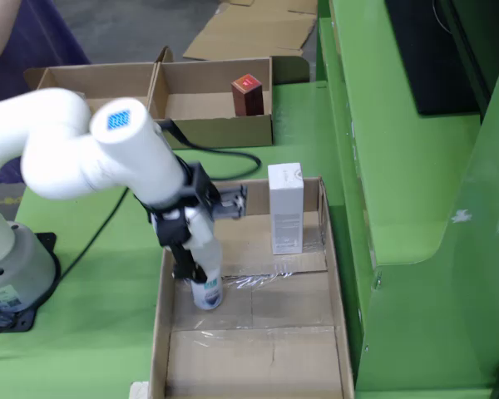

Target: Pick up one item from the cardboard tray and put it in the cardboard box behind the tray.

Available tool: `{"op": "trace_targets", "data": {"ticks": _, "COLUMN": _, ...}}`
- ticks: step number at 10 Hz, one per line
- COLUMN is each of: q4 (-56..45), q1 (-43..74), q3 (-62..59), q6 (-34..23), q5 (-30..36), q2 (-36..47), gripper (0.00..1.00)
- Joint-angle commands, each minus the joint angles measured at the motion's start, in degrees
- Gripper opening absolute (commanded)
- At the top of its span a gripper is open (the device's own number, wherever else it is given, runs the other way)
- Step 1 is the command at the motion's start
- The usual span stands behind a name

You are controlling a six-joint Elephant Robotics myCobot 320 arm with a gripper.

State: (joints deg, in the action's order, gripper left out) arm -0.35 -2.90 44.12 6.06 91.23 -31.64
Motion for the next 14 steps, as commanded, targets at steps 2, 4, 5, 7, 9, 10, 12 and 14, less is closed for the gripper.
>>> {"op": "trace_targets", "data": {"ticks": 2, "q4": -27.67, "q1": -2.21, "q3": -44.12, "q6": 2.94, "q5": -1.67, "q2": -5.16, "gripper": 0.0}}
{"op": "trace_targets", "data": {"ticks": 4, "q4": -24.9, "q1": -3.45, "q3": -44.12, "q6": 3.96, "q5": -3.04, "q2": -3.74, "gripper": 0.0}}
{"op": "trace_targets", "data": {"ticks": 5, "q4": -18.32, "q1": -7.79, "q3": -44.12, "q6": 6.17, "q5": -7.67, "q2": 0.83, "gripper": 0.0}}
{"op": "trace_targets", "data": {"ticks": 7, "q4": -18.32, "q1": -7.79, "q3": -44.12, "q6": 6.17, "q5": -7.67, "q2": 0.83, "gripper": 0.0}}
{"op": "trace_targets", "data": {"ticks": 9, "q4": -9.56, "q1": -11.15, "q3": -44.12, "q6": 6.56, "q5": -12.18, "q2": 2.36, "gripper": 0.0}}
{"op": "trace_targets", "data": {"ticks": 10, "q4": -7.52, "q1": -12.51, "q3": -44.12, "q6": 6.59, "q5": -13.48, "q2": 4.04, "gripper": 0.0}}
{"op": "trace_targets", "data": {"ticks": 12, "q4": 2.44, "q1": -15.63, "q3": -44.12, "q6": 5.56, "q5": -19.8, "q2": 4.88, "gripper": 0.0}}
{"op": "trace_targets", "data": {"ticks": 14, "q4": 7.81, "q1": -17.32, "q3": -44.12, "q6": 4.38, "q5": -23.94, "q2": 4.82, "gripper": 0.0}}
